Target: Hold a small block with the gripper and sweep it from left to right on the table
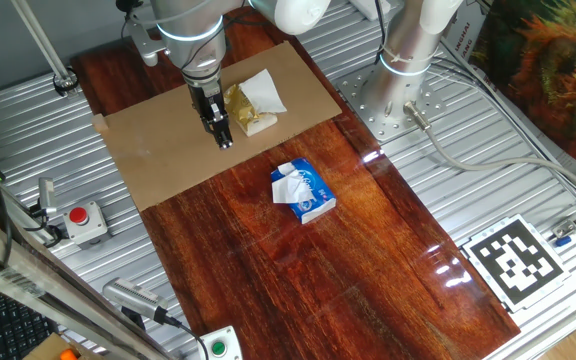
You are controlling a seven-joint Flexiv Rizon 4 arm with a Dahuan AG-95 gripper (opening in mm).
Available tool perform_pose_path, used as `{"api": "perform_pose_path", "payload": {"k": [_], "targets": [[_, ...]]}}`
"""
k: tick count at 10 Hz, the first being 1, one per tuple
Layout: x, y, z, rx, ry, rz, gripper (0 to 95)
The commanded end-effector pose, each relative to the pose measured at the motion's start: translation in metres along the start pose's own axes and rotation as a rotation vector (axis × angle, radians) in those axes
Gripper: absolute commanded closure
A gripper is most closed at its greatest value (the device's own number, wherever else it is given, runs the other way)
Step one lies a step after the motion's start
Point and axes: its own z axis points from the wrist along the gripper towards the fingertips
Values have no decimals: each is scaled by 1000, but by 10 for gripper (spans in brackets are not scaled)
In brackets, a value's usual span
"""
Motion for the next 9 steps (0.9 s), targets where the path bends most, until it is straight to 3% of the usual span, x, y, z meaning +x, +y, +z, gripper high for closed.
{"api": "perform_pose_path", "payload": {"k": [1,2,4,9], "targets": [[0,0,0,0,0,0,0],[0,0,0,84,15,12,950],[0,0,-1,67,21,29,950],[0,0,-1,69,24,27,950]]}}
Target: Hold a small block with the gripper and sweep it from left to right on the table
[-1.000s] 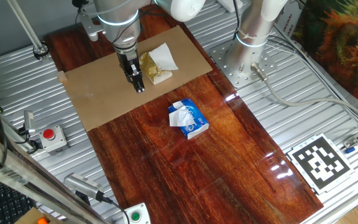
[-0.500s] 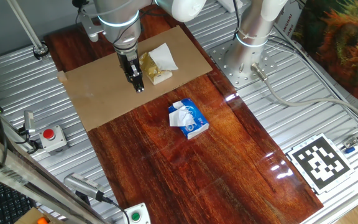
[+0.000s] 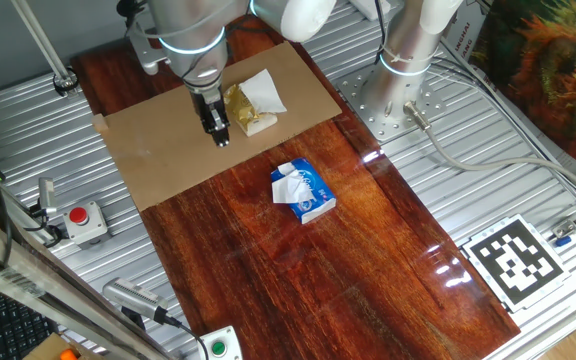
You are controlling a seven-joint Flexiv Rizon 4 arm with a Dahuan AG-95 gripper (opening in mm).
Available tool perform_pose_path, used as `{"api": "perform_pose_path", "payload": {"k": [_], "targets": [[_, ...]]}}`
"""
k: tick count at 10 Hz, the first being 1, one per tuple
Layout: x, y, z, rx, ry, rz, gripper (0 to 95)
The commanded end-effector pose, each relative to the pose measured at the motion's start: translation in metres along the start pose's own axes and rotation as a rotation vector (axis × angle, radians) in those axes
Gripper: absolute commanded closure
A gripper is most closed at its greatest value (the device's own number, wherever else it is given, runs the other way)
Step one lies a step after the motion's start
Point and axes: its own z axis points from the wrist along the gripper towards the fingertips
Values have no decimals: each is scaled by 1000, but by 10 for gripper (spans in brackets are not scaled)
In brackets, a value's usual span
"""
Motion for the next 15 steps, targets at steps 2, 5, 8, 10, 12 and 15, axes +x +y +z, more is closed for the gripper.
{"api": "perform_pose_path", "payload": {"k": [2,5,8,10,12,15], "targets": [[2,-1,-1,3,-2,12,950],[2,-1,-1,-1,10,39,950],[2,-1,-1,-2,14,36,950],[2,0,-1,-2,15,36,950],[2,0,-1,-2,18,31,950],[2,0,-1,-2,18,30,950]]}}
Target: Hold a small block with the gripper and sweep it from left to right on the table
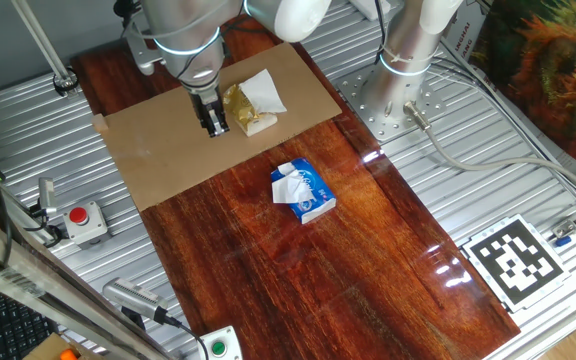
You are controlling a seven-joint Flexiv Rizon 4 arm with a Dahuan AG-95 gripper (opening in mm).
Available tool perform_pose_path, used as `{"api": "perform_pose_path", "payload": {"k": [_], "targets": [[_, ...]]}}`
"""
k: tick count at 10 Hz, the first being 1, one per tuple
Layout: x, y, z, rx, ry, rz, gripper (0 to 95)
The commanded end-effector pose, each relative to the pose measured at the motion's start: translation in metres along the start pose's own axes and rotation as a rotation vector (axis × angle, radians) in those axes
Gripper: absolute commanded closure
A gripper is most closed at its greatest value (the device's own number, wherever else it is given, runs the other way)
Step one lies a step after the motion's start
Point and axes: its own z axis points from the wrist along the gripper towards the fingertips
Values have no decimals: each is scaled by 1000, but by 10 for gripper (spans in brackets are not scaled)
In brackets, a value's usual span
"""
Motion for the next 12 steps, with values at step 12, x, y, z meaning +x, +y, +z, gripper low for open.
{"api": "perform_pose_path", "payload": {"k": [12], "targets": [[-14,-50,22,9,-5,-61,950]]}}
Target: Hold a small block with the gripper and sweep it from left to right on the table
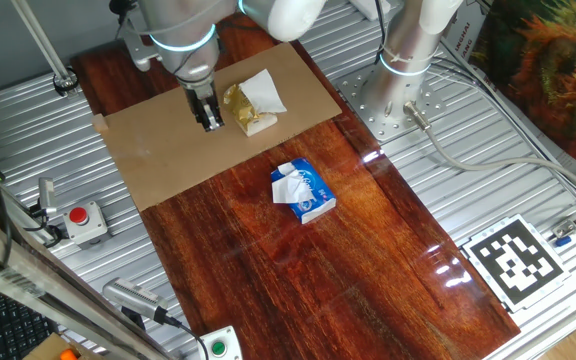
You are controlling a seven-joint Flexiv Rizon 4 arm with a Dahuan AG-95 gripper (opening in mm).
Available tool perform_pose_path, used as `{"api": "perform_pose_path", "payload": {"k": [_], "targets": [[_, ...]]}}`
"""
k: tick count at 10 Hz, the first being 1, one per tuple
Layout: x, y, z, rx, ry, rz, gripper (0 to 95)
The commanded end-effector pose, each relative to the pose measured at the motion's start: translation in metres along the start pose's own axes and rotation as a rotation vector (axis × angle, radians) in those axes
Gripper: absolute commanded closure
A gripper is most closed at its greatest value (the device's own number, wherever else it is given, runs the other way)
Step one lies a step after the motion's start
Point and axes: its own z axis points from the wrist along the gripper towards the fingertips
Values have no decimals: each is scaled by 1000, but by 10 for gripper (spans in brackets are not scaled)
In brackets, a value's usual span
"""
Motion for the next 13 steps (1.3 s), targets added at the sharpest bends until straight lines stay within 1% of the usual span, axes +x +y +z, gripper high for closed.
{"api": "perform_pose_path", "payload": {"k": [1,3,4,5,7,9,10,11,12,13], "targets": [[-5,-21,9,-3,-1,-16,950],[-15,-43,16,-6,-2,-36,950],[-19,-50,19,-5,-2,-44,950],[-24,-59,21,-13,-2,-47,950],[-33,-72,25,-12,-5,-59,950],[-43,-85,33,-13,-7,-71,950],[-50,-95,38,-17,-8,-77,950],[-54,-105,42,-8,-10,-95,950],[-58,-114,46,-20,-11,-96,950],[-64,-120,50,-18,-11,-101,950]]}}
